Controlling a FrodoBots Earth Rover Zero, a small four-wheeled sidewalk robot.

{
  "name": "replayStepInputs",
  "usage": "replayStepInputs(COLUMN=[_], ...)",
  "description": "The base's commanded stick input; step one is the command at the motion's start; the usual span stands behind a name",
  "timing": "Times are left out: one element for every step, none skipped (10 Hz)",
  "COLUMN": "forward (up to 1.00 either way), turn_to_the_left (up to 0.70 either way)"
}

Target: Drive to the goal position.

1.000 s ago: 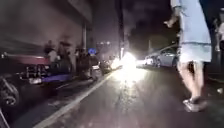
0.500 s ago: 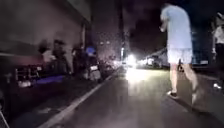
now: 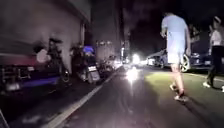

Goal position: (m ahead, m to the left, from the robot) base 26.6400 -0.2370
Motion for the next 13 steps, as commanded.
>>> replayStepInputs(forward=[0.45,0.45,0.45,0.45,0.45,0.45,0.45,0.45,0.45,0.45,0.45,0.45,0.45], turn_to_the_left=[0.00,0.00,0.00,0.00,0.00,0.00,0.00,0.00,0.00,0.00,0.00,0.00,0.00])
